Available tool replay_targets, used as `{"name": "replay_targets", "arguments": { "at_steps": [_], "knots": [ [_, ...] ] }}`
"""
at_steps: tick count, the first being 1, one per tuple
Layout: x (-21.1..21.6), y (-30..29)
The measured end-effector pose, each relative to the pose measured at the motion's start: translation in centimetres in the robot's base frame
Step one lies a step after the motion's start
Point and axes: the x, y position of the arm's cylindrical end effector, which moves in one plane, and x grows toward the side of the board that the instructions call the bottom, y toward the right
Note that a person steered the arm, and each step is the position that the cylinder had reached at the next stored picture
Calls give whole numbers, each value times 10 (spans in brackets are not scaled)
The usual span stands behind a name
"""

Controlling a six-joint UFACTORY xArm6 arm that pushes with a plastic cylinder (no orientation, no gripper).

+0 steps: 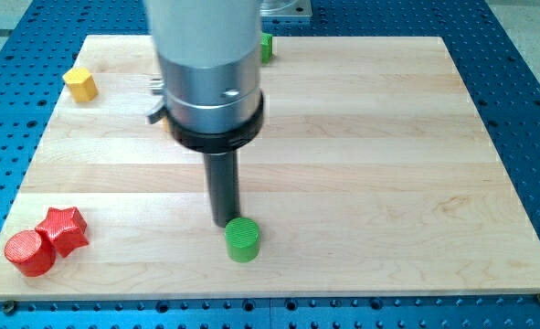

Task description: Push the green star to the top of the green circle

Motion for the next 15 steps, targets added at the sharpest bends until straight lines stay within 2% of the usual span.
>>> {"name": "replay_targets", "arguments": {
  "at_steps": [1,2,3,4,5,6,7,8,9,10,11,12,13,14,15],
  "knots": [
    [-100,19],
    [-233,79],
    [-331,101],
    [-346,52],
    [-339,5],
    [-294,21],
    [-270,49],
    [-217,52],
    [-131,52],
    [-184,47],
    [-84,22],
    [-55,16],
    [-111,28],
    [-88,92],
    [-19,56]
  ]
}}
